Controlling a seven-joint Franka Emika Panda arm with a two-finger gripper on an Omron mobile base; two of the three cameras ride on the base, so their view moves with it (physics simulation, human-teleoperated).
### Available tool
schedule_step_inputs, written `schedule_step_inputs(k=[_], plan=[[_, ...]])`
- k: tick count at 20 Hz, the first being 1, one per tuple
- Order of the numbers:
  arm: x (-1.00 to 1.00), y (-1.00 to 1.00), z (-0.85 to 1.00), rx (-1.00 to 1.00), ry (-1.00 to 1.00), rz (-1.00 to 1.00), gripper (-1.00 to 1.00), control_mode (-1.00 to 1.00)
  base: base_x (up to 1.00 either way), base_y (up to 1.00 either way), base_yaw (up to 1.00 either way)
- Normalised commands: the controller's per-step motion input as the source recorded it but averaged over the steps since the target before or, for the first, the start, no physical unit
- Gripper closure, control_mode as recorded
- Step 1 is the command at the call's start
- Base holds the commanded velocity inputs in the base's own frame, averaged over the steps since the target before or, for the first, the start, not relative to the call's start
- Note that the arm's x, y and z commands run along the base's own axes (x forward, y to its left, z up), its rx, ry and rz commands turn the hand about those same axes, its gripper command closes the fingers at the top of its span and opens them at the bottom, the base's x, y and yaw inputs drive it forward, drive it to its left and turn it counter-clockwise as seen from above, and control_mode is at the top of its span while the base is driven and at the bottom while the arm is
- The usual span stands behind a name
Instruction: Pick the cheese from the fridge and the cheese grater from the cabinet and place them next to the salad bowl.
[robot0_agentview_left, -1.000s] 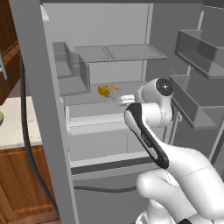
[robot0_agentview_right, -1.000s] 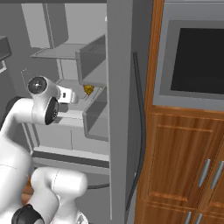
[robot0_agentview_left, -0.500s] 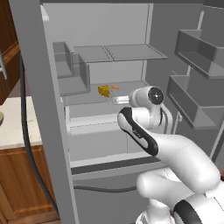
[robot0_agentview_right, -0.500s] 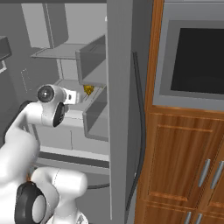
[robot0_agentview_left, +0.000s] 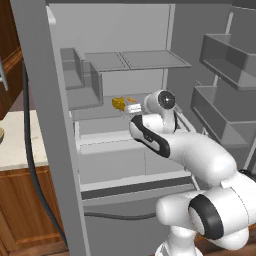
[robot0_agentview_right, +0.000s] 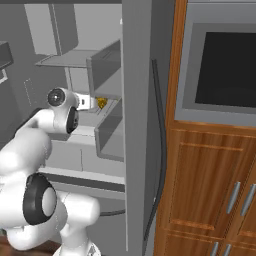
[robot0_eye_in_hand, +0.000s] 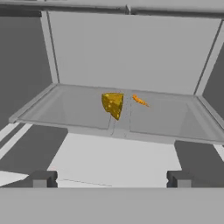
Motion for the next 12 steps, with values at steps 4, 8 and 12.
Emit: schedule_step_inputs(k=[4, 8, 12], plan=[[0.25, 0.08, -0.05, 0.0, 0.04, 0.02, -1.0, -1.0, 0.0, 0.0, 0.0], [0.38, 0.03, -0.01, 0.0, 0.0, 0.03, -1.0, -1.0, 0.0, 0.0, 0.0], [0.27, 0.01, -0.17, 0.0, 0.02, 0.02, -1.0, -1.0, 0.0, 0.0, 0.0]])
